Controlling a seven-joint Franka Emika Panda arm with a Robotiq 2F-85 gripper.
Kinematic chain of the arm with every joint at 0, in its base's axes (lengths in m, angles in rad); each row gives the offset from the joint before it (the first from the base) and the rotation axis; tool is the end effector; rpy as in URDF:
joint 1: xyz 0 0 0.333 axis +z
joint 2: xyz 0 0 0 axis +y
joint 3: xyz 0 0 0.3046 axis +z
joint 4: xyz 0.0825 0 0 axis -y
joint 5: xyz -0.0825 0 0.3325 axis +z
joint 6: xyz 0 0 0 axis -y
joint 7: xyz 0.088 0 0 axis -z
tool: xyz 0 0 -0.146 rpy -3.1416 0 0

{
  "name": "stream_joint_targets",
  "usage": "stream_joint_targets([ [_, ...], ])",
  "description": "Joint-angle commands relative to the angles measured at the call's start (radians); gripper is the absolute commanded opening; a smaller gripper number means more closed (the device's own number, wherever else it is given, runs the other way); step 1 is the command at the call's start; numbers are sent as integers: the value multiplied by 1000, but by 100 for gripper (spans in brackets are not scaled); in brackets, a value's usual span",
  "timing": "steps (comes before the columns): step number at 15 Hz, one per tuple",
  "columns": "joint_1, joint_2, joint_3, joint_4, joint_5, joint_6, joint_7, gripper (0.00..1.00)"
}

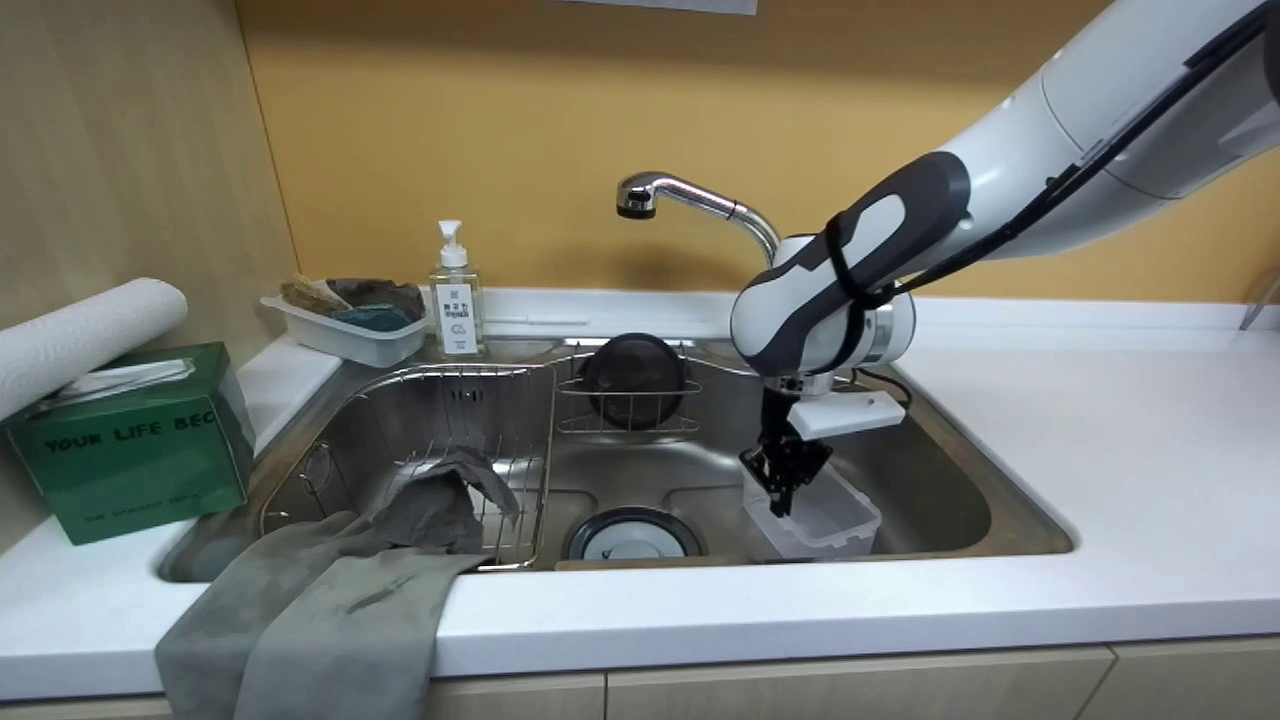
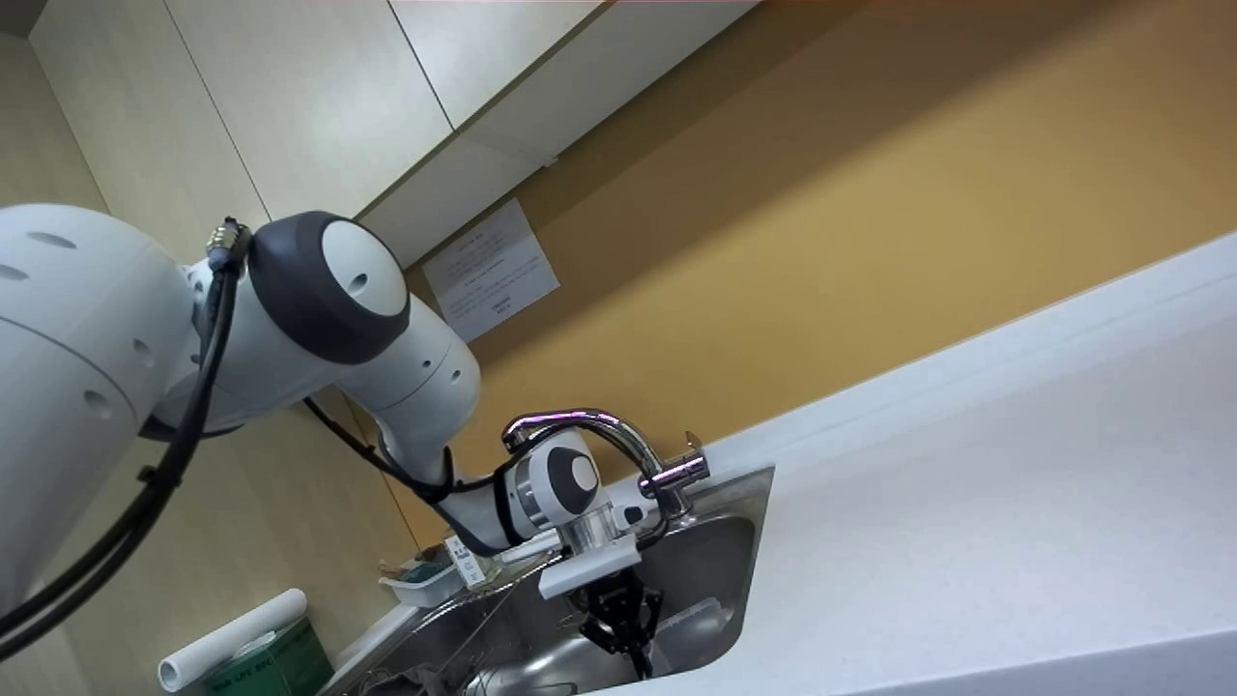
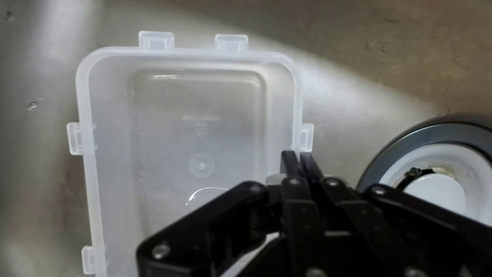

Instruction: Remove the clear container from the sink and put it on the right side of the counter.

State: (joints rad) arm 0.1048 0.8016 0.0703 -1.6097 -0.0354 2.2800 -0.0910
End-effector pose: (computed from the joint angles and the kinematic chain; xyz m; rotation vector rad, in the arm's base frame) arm 0.6193 0.1040 0.1376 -3.0851 -0.4235 0.2029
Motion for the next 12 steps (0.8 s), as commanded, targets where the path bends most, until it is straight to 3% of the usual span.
stream_joint_targets([
  [1, 12, -20, 0, -3, -25, -13, -3, 1],
  [12, 76, -212, -14, -148, -123, -13, 24, 1],
])
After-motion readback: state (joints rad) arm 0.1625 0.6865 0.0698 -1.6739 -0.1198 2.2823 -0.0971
